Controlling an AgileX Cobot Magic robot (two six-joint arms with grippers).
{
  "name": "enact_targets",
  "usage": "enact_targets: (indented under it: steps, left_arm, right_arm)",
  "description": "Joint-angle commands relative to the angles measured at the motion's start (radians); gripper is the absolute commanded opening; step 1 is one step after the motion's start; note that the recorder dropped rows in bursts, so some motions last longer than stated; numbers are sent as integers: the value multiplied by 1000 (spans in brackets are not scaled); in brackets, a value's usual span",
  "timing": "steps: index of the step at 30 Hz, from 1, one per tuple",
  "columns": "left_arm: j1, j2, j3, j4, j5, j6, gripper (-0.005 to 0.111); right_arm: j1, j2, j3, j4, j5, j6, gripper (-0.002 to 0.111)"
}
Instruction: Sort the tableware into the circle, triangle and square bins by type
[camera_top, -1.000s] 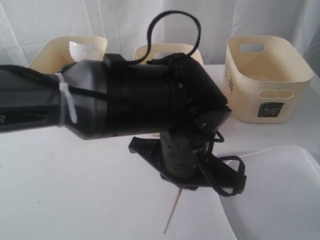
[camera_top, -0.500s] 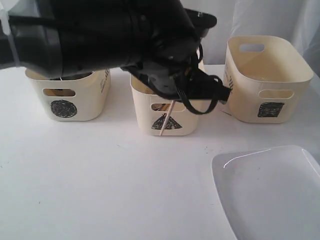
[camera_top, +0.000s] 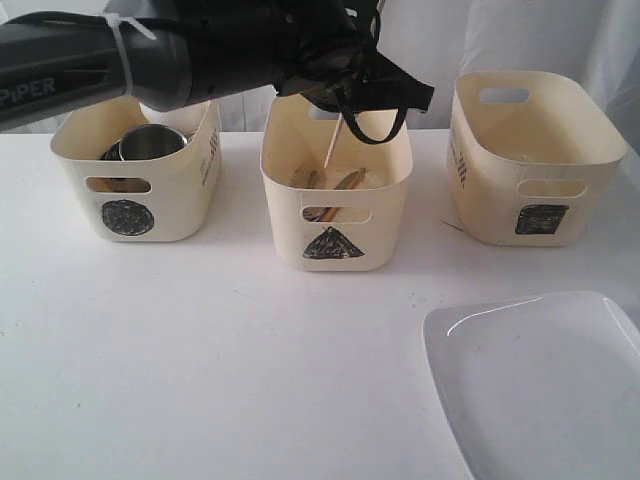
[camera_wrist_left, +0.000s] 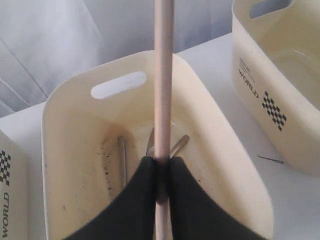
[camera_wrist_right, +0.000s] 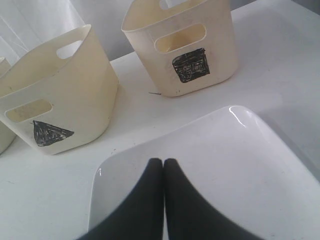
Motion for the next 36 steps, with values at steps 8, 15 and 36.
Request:
enact_targets:
  steps: [8,15,36]
  left_arm:
    - [69,188,-110,44,-78,-6,0]
    - [73,198,-110,46,-80,-14,22]
    - [-115,38,-106,-135,228,123,49]
  right_arm:
    - [0,-3,6,-2,-5,0,0]
    - [0,-3,6,-2,-5,0,0]
    - [0,-3,6,-4,-5,0,0]
